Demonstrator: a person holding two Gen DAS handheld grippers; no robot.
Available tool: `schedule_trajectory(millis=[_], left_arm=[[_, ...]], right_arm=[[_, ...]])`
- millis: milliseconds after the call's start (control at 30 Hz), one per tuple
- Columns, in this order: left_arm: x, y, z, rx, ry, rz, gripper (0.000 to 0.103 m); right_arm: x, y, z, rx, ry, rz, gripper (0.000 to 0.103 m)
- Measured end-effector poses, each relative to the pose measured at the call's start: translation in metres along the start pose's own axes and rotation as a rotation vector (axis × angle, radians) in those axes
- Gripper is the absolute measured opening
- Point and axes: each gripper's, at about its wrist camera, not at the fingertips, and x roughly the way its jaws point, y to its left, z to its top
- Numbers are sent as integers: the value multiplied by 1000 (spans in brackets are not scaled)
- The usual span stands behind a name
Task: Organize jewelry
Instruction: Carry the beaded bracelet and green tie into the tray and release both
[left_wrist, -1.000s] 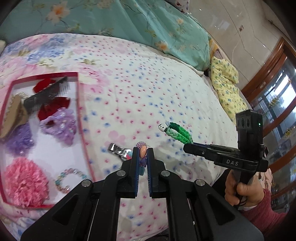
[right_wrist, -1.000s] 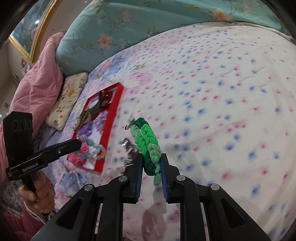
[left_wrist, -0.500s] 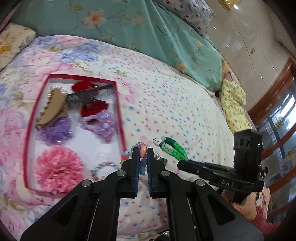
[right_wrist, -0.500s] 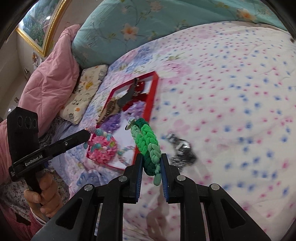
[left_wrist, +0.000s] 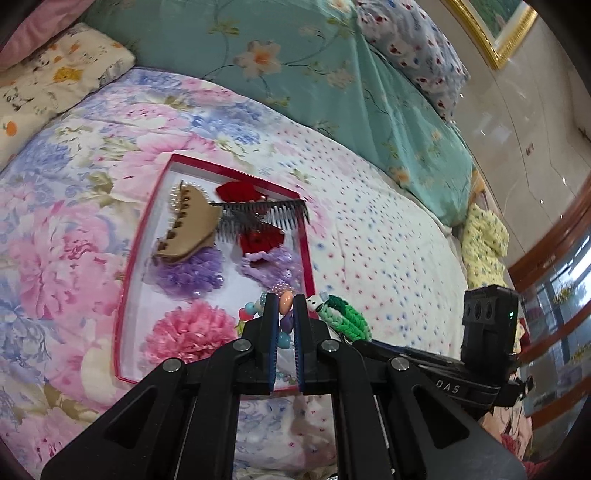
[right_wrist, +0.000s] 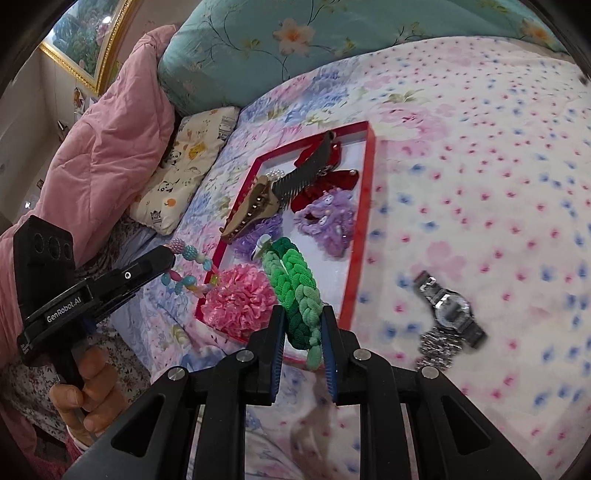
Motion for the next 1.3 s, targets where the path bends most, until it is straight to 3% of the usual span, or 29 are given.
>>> schedule_trajectory(millis=[333, 767, 1300], left_arm=[[27, 28, 9, -84, 30, -36, 5], [54, 77, 2, -153, 78, 88, 6], [65, 82, -3, -152, 114, 123, 6]], right_arm=[[38, 7, 12, 15, 23, -40, 19], [85, 3, 21, 18, 84, -118, 21], [102, 13, 28, -45, 93, -158, 22]])
